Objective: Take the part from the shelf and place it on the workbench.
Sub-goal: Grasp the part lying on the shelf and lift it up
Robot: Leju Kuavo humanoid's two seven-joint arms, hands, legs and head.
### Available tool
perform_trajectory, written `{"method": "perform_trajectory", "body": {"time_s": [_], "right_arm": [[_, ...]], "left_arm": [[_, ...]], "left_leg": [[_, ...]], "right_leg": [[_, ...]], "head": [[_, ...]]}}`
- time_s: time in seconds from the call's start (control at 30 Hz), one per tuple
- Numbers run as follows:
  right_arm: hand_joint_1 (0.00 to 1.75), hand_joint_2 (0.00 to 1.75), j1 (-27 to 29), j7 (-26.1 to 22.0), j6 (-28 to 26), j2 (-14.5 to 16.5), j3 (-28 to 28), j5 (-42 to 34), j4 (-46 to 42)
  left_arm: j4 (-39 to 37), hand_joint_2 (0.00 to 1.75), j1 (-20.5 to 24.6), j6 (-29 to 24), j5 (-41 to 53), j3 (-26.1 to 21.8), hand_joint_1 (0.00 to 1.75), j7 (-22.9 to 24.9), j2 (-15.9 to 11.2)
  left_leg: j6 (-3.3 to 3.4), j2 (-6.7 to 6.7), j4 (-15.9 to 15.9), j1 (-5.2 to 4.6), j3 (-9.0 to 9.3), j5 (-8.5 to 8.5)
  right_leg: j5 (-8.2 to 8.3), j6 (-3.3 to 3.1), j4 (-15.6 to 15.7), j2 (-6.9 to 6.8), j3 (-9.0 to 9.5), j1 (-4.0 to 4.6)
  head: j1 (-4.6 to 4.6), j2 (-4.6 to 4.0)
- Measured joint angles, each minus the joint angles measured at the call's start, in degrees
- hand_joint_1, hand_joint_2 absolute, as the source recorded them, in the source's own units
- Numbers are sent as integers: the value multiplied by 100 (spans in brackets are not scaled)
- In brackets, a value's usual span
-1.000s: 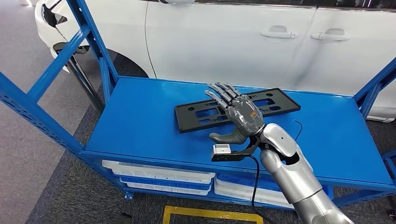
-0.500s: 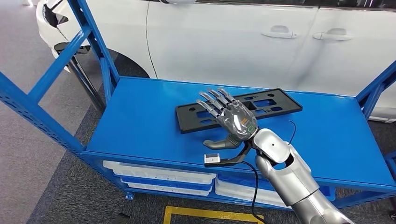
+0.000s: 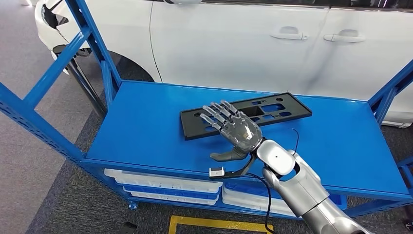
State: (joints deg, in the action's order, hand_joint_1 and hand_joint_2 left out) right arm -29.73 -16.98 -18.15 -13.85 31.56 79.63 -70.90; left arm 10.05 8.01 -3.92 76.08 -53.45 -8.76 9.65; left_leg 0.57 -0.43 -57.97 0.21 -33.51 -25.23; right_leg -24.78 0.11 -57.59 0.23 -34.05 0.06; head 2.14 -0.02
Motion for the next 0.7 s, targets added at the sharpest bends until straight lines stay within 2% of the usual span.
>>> {"method": "perform_trajectory", "body": {"time_s": [0.07,0.1,0.13,0.2,0.23,0.27,0.3,0.33,0.4,0.43,0.47,0.53,0.6,0.63,0.7], "right_arm": [[0,0,-8,62,-58,0,42,97,79],[0,0,-18,81,-79,1,54,120,116],[0,0,-27,96,-95,1,66,134,151],[0,0,-32,114,-112,3,90,148,222],[0,0,-26,119,-116,4,103,153,255],[0,0,-20,120,-118,4,116,157,285],[0,0,-18,120,-118,4,126,159,310],[0,0,-20,120,-119,4,136,159,328],[0,0,-39,121,-122,4,153,157,353],[0,0,-49,123,-126,4,161,159,362],[0,0,-57,131,-129,5,168,178,372],[0,0,-77,171,-133,9,177,276,414],[0,0,-141,248,-143,43,190,415,509],[0,0,-195,292,-150,80,202,471,585],[0,0,-287,359,-172,179,239,546,777]], "left_arm": [[0,0,-3,-1,0,-2,0,-1,-1],[0,0,1,-1,0,-3,0,-1,-1],[0,0,6,-1,0,-3,0,-1,-1],[0,0,7,0,0,-3,0,-1,1],[0,0,2,1,0,-3,0,-1,2],[0,0,-3,1,0,-3,0,-1,2],[0,0,-6,1,0,-4,0,0,2],[0,0,-6,1,0,-4,0,0,2],[0,0,-3,1,0,-4,0,-1,3],[0,0,-2,1,0,-4,0,-1,3],[0,0,-1,2,0,-4,0,-1,3],[0,0,0,6,0,-4,0,0,3],[0,0,3,10,3,-4,0,2,3],[0,0,10,13,8,-3,0,4,3],[0,0,23,16,16,-2,0,13,3]], "left_leg": [[62,-3,23,16,1,30],[93,-2,43,26,7,46],[119,0,62,36,11,62],[140,4,63,37,1,68],[143,5,60,37,-4,67],[144,5,54,36,-7,66],[141,3,47,36,-8,64],[134,0,38,37,-5,59],[103,-4,14,30,-3,40],[80,-5,3,23,-9,31],[55,-4,-3,16,-17,27],[-5,-3,6,12,-23,34],[-65,0,-69,21,-49,-34],[-90,2,-238,23,-121,-147],[-128,6,-932,36,-433,-512]], "right_leg": [[-26,64,-21,-3,-9,-10],[-103,95,-117,-5,-48,-18],[-244,123,-333,-6,-141,-25],[-634,162,-1108,-8,-492,-45],[-773,178,-1484,-8,-668,-55],[-809,188,-1695,-9,-770,-64],[-722,192,-1651,-10,-750,-74],[-537,188,-1356,-12,-607,-82],[-170,160,-503,-19,-183,-79],[-74,137,-203,-19,-43,-67],[-48,114,-58,-17,18,-52],[-47,56,-29,-11,8,-36],[-20,-18,9,-16,21,-60],[-5,-54,31,-18,28,-75],[3,-97,44,-21,32,-74]], "head": [[0,0],[0,0],[0,1],[0,1],[0,1],[0,0],[0,1],[0,1],[0,1],[0,0],[0,0],[0,0],[0,0],[0,0],[0,0]]}}
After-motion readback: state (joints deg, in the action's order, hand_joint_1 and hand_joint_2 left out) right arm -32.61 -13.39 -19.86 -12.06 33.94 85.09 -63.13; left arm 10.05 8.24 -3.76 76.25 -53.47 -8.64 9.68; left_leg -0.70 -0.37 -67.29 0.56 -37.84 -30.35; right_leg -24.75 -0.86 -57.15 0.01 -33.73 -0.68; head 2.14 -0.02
